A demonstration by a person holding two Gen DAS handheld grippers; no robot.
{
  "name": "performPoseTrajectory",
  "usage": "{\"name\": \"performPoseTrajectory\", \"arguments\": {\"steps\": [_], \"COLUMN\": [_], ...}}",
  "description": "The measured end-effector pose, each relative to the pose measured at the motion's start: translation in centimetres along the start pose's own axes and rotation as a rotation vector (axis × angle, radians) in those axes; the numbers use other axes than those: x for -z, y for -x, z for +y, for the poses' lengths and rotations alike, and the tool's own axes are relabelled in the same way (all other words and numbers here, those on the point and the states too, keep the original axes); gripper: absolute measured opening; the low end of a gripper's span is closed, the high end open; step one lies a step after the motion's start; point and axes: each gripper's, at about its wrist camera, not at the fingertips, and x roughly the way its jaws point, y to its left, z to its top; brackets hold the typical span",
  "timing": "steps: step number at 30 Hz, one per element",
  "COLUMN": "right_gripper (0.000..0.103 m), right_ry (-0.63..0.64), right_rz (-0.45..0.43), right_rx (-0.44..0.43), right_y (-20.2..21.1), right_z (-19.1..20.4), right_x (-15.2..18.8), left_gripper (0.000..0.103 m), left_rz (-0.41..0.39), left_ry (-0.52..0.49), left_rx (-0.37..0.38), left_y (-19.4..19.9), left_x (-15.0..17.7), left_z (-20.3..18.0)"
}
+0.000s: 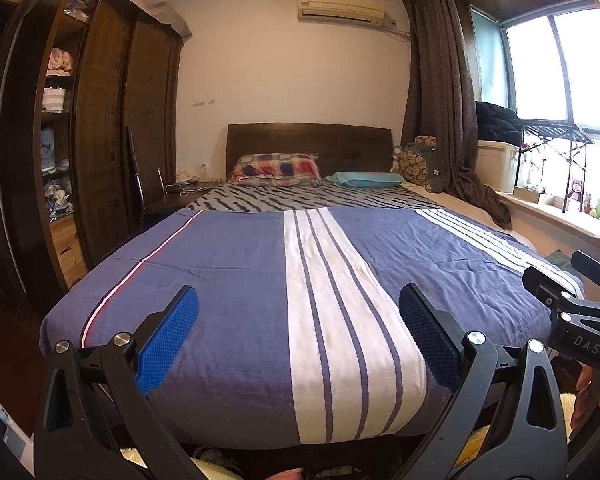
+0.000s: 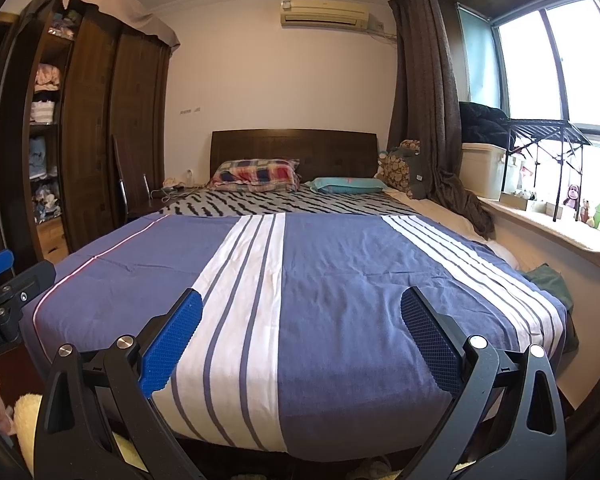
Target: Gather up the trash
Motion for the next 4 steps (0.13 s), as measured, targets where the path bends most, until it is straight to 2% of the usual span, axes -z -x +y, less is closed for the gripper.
{"name": "performPoseTrajectory", "arguments": {"steps": [4], "right_gripper": [0.100], "right_ry": [-0.005], "right_rz": [0.005], "right_rx": [0.001], "right_y": [-0.39], "right_z": [-0.19], "right_x": [0.01], "left_gripper": [0.095], "left_rz": [0.014], "left_ry": [0.011], "left_rx": [0.012], "left_y": [-0.33], "left_x": [-0.18], "left_z": [0.19]}}
